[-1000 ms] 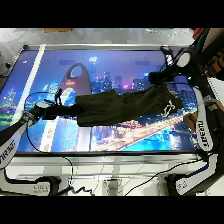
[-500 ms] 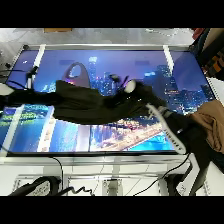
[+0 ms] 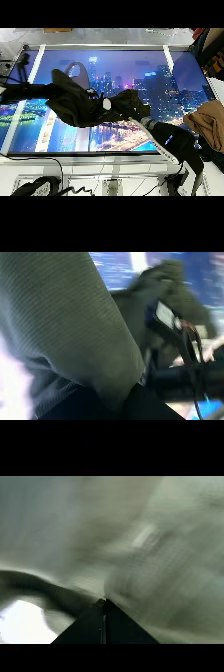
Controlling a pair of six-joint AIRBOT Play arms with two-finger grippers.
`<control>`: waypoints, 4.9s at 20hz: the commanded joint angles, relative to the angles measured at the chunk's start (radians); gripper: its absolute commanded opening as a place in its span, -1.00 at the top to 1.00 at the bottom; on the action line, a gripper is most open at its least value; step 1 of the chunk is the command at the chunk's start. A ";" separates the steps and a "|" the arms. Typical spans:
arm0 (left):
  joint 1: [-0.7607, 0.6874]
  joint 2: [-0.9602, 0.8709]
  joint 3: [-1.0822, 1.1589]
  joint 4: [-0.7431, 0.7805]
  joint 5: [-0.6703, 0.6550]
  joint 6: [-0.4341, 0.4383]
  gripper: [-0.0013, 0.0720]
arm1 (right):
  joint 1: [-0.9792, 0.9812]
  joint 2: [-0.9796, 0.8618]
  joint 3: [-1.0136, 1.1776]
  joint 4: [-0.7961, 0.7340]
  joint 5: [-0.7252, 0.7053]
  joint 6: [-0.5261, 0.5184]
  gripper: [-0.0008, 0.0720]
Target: Fold the clothes and pants, and hang the long-sleeved shirts on hangers.
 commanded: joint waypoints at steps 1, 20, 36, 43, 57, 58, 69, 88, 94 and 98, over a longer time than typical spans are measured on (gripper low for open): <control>-0.214 -0.127 0.001 -0.128 0.165 -0.001 0.93 | -0.167 0.068 0.002 -0.199 0.111 0.033 0.92; -0.605 -0.499 0.217 -0.565 0.409 0.087 -1.00 | -0.997 0.210 -0.049 0.014 0.486 -0.415 0.92; -0.463 -0.469 0.217 -0.565 0.310 0.109 -1.00 | -0.655 0.188 -0.229 -0.028 0.176 -0.230 -0.97; -0.463 -0.469 0.217 -0.564 0.268 0.109 -1.00 | -0.757 0.149 -0.231 -0.003 0.269 -0.033 -0.80; -0.442 -0.468 0.217 -0.458 0.270 0.193 -0.98 | -0.547 -0.057 -0.240 0.728 0.177 -0.344 -0.91; -0.425 -0.467 0.217 -0.458 0.270 0.200 -0.98 | -0.508 -0.057 -0.240 0.743 0.152 -0.344 -0.91; -0.124 -0.257 0.220 -0.235 0.269 0.199 -0.76 | -0.242 -0.045 -0.183 0.778 -0.066 -0.343 0.92; -0.063 0.148 0.220 -0.047 0.266 0.200 -0.76 | -1.475 0.711 -0.086 0.402 0.356 0.018 0.92; -0.063 0.148 0.220 -0.047 0.266 0.200 -0.76 | -1.875 0.819 -0.087 -0.126 0.534 0.138 0.92; -0.064 0.148 0.220 -0.048 0.266 0.199 -0.77 | -1.990 0.796 -0.105 -0.319 0.647 0.137 0.92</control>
